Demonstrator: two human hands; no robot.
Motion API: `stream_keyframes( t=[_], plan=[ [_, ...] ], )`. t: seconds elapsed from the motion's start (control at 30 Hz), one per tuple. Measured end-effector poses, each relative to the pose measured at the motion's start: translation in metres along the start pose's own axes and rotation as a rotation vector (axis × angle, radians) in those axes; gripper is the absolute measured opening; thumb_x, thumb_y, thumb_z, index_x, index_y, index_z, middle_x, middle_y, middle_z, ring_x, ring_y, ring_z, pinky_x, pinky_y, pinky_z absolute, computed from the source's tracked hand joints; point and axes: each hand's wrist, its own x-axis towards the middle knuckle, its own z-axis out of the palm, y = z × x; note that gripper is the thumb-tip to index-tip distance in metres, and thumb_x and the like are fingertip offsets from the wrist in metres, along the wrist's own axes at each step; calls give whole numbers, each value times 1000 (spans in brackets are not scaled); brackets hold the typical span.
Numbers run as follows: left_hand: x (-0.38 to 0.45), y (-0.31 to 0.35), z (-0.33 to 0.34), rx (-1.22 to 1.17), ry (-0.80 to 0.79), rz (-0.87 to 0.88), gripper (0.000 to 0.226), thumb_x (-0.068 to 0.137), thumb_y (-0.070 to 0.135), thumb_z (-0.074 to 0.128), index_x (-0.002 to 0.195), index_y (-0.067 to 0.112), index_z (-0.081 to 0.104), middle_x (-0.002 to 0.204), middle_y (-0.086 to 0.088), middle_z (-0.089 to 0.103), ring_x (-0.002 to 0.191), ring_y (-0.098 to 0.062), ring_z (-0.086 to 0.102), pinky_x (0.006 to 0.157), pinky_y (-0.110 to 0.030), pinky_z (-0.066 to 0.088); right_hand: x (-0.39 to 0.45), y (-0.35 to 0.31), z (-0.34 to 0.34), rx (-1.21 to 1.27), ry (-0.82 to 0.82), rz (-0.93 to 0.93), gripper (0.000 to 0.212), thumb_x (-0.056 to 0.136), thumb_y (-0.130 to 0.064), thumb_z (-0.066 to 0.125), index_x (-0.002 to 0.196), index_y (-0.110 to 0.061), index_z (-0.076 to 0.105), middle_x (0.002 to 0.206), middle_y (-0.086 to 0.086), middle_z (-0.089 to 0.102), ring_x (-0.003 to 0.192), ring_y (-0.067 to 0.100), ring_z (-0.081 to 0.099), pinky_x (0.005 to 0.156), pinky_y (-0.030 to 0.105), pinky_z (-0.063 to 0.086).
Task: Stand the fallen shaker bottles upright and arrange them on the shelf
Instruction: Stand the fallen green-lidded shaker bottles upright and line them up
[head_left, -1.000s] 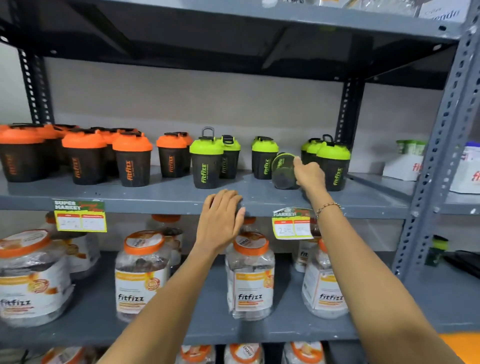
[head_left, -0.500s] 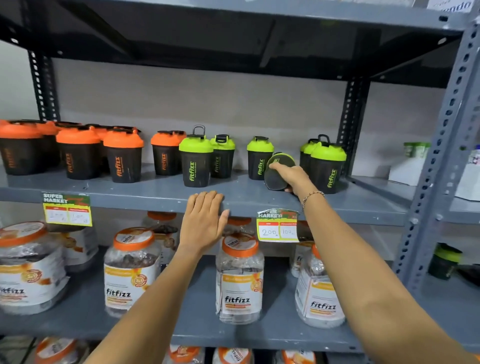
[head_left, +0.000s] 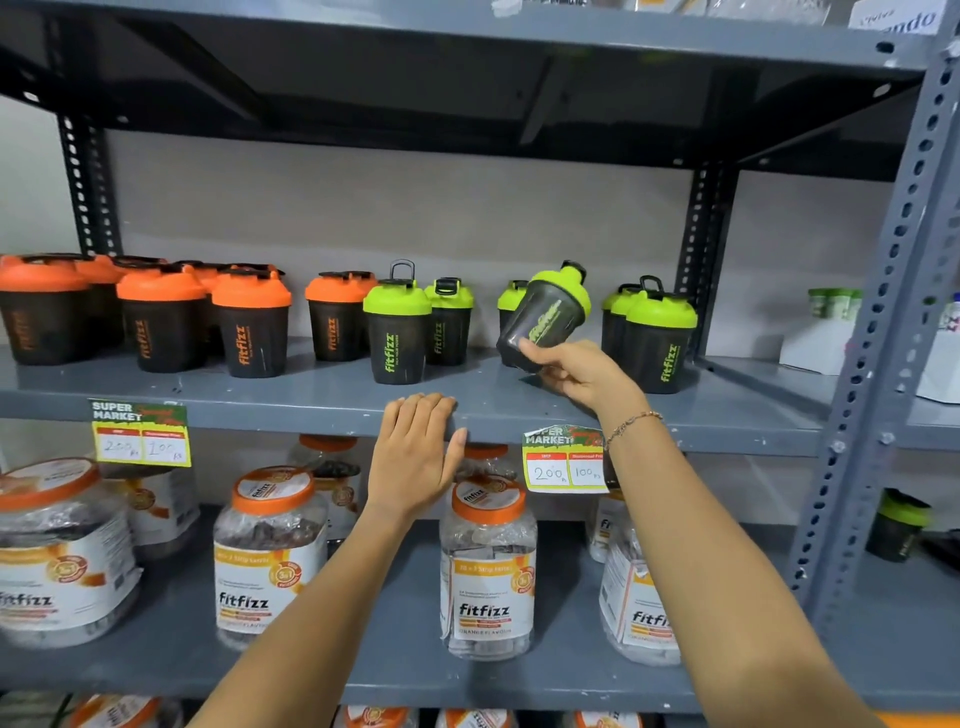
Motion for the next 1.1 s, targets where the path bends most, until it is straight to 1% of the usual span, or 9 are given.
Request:
stream_keyframes(
  t=[0.07, 0.2, 0.53, 0.67, 0.77, 0.83, 0.9, 1.0, 1.1],
  plan=[
    [-1, -2, 0, 5, 2, 13, 41, 94, 38, 40, 112, 8, 61, 110, -8, 64, 100, -26, 58, 97, -36, 34, 8, 2, 4, -124, 37, -31, 48, 75, 6, 75, 120, 10, 57, 104, 15, 69, 84, 17, 66, 62, 19, 54],
    [0, -3, 1, 1, 11, 21, 40, 93, 37, 41, 113, 8, 61, 111, -8, 64, 100, -26, 58, 96, -36, 34, 23, 11, 7, -394, 101, -31, 57, 67, 8, 80, 119, 5, 57, 119, 19, 67, 112, 30, 62, 100, 43, 49],
    [3, 0, 0, -15, 70, 17, 36, 93, 35, 41, 102, 9, 64, 99, -7, 66, 89, -26, 60, 88, -34, 35, 29, 16, 7, -630, 99, -33, 59, 68, -3, 83, 118, -8, 52, 122, 13, 64, 114, 31, 59, 101, 47, 48],
    [40, 13, -18, -75, -51, -276, 38, 97, 34, 33, 79, 14, 59, 75, -4, 61, 73, -26, 55, 68, -37, 39, 12, 13, 1, -654, 90, -114, 79, 69, -11, 85, 134, -4, 40, 125, 4, 55, 118, 22, 53, 97, 31, 41],
    [72, 20, -17, -282, -203, -480, 27, 93, 32, 47, 107, 12, 59, 102, -9, 67, 96, -31, 61, 79, -40, 48, -14, 15, -23, -592, 462, -394, 69, 71, -20, 83, 128, -3, 48, 127, 13, 56, 117, 27, 56, 93, 30, 43],
    [90, 28, -11, -429, -396, -545, 52, 90, 31, 60, 132, 7, 42, 130, -14, 54, 117, -35, 54, 93, -43, 45, -29, 17, -49, -603, 789, -539, 63, 70, -25, 84, 117, 0, 50, 124, 18, 53, 115, 34, 53, 93, 32, 39],
    [107, 39, -3, -550, -534, -586, 79, 84, 30, 70, 140, -1, 25, 144, -19, 38, 130, -37, 43, 103, -42, 39, -36, 14, -76, -694, 922, -404, 82, 66, -36, 85, 124, 1, 40, 133, 22, 41, 125, 39, 40, 99, 43, 35],
    [124, 51, 9, -662, -619, -657, 101, 74, 31, 79, 142, -6, 14, 146, -22, 33, 133, -35, 38, 107, -41, 37, -31, 4, -101, -838, 767, -93, 111, 61, -45, 87, 137, 3, 21, 145, 23, 24, 136, 40, 26, 108, 52, 29],
    [131, 60, 21, -614, -647, -704, 109, 67, 32, 85, 141, -6, 15, 144, -22, 37, 132, -36, 40, 107, -44, 38, -18, -3, -112, -876, 652, 11, 117, 61, -44, 87, 139, 3, 14, 149, 23, 22, 138, 39, 27, 112, 50, 30]
  ],
)
